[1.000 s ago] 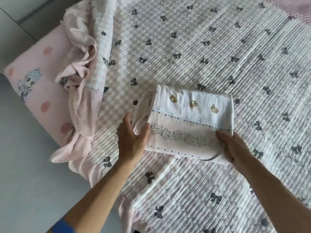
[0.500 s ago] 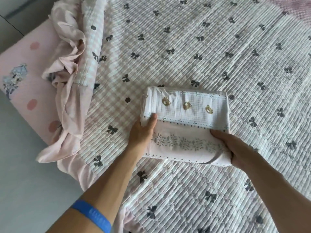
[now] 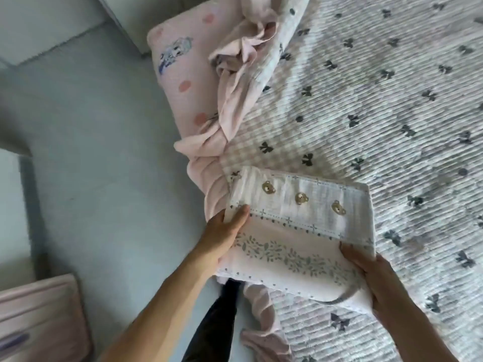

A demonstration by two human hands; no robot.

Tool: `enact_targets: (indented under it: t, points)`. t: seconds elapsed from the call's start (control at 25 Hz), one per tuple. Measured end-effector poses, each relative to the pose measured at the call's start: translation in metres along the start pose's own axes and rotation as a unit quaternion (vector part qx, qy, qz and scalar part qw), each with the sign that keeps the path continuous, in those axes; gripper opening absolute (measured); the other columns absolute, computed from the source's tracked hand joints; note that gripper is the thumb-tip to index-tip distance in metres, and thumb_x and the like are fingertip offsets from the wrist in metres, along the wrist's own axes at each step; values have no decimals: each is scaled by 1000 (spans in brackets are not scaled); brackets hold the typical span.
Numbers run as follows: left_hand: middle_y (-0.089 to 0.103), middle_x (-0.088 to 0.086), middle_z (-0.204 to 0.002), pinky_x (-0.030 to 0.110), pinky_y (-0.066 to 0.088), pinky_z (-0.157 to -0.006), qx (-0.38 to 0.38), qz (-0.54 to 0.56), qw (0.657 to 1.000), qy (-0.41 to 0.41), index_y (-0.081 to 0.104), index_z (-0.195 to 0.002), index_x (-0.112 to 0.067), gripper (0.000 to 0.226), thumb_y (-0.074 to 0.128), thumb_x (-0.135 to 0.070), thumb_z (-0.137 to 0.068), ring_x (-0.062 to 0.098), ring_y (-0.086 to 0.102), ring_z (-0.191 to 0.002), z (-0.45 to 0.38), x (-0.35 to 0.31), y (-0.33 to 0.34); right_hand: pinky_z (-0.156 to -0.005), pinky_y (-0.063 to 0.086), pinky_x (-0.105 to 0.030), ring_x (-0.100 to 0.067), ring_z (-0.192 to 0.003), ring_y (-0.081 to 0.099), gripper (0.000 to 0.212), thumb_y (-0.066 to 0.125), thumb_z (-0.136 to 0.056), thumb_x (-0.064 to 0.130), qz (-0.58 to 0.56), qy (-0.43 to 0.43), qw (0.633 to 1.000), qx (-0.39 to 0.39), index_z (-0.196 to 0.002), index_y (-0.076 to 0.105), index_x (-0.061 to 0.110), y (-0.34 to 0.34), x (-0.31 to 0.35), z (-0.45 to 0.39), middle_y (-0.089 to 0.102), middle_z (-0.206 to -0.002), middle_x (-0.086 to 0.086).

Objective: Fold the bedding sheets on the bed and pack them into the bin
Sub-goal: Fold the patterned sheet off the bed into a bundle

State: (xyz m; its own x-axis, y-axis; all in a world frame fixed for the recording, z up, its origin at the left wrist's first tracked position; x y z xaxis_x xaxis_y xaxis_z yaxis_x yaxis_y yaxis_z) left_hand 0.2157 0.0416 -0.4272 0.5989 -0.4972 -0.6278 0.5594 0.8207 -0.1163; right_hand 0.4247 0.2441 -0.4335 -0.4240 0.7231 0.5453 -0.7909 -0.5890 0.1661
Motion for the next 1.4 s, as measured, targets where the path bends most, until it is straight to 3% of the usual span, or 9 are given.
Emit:
enact_targets:
  t: [0.24, 0.4, 0.48, 0.68, 0.84, 1.0, 1.08, 1.24, 1.4]
  points:
    - [76, 5, -79, 34, 58, -61, -161, 213, 958, -105, 69, -101, -14, 49, 66, -59, -81, 23, 74, -69, 142, 139, -127, -76, 59, -52, -41, -90, 72, 73, 90, -50, 29, 215, 27, 966, 141, -112, 66, -1, 126, -52, 59, 72, -103, -23]
    - [74, -2, -68, 25, 54, -57, -266, 336, 897, -104, 69, -101, -14, 40, 61, -51, -89, 14, 72, -62, 227, 225, -209, -57, 59, -38, -33, -77, 74, 43, 79, -66, 12, 352, 29, 906, 233, -107, 67, 2, 241, -113, 108, 75, -93, -17]
    - [74, -6, -68, 21, 54, -54, -328, 410, 845, -97, 68, -99, -18, 32, 62, -48, -90, 9, 71, -62, 270, 291, -252, -54, 59, -35, -30, -68, 73, 42, 78, -63, 12, 417, 45, 869, 264, -102, 68, 4, 301, -173, 129, 76, -85, -15]
    - [76, 1, -91, 33, 58, -73, -404, 583, 688, -154, 70, -100, -21, 42, 67, -59, -82, 21, 73, -83, 377, 497, -299, -76, 56, -39, -32, -76, 74, 48, 84, -55, 19, 605, 57, 726, 321, -100, 71, 8, 422, -375, 212, 76, -89, -16]
    - [74, 6, -99, 44, 56, -88, -419, 706, 544, -175, 69, -103, -19, 55, 70, -65, -74, 29, 70, -92, 450, 629, -290, -68, 55, -32, -24, -72, 75, 29, 83, -72, 15, 729, 17, 563, 390, -98, 72, 11, 492, -538, 306, 77, -82, -8]
    - [69, 16, -108, 57, 51, -91, -388, 833, 353, -178, 65, -107, -14, 65, 65, -48, -52, 38, 65, -100, 463, 707, -267, -73, 58, -37, -24, -78, 73, 29, 82, -75, 12, 819, -53, 353, 449, -101, 71, 7, 549, -682, 389, 76, -85, -9]
    - [66, 18, -102, 58, 47, -91, -374, 877, 258, -160, 60, -99, -10, 48, 59, -36, -59, 38, 64, -95, 455, 715, -266, -79, 56, -36, -22, -82, 71, 35, 83, -73, 19, 850, -90, 222, 469, -103, 69, 9, 568, -748, 419, 74, -93, -7]
    - [69, 11, -99, 44, 46, -88, -313, 941, 57, -117, 63, -97, -12, 36, 52, -35, -71, 34, 63, -93, 406, 722, -272, -75, 52, -29, -19, -85, 66, 42, 78, -71, 35, 837, -191, -122, 497, -101, 63, 10, 568, -898, 455, 69, -98, -2]
    - [70, 10, -108, 47, 46, -96, -278, 952, -55, -113, 68, -109, -19, 40, 50, -39, -79, 34, 62, -103, 342, 730, -300, -84, 56, -38, -23, -87, 64, 44, 76, -73, 34, 776, -226, -293, 512, -105, 60, 10, 544, -1007, 434, 67, -99, -4]
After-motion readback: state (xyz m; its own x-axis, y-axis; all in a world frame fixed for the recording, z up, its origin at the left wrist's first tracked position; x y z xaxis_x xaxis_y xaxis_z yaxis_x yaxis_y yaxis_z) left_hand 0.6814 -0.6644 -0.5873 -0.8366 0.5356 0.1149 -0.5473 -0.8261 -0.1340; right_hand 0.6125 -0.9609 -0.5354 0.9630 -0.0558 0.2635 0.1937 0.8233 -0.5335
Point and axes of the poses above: each hand's wrist, its own z-axis away from the middle knuckle, its own y-axis out of the palm, x = y × z, the point moved 7 cm from there along -z, towards the middle knuckle
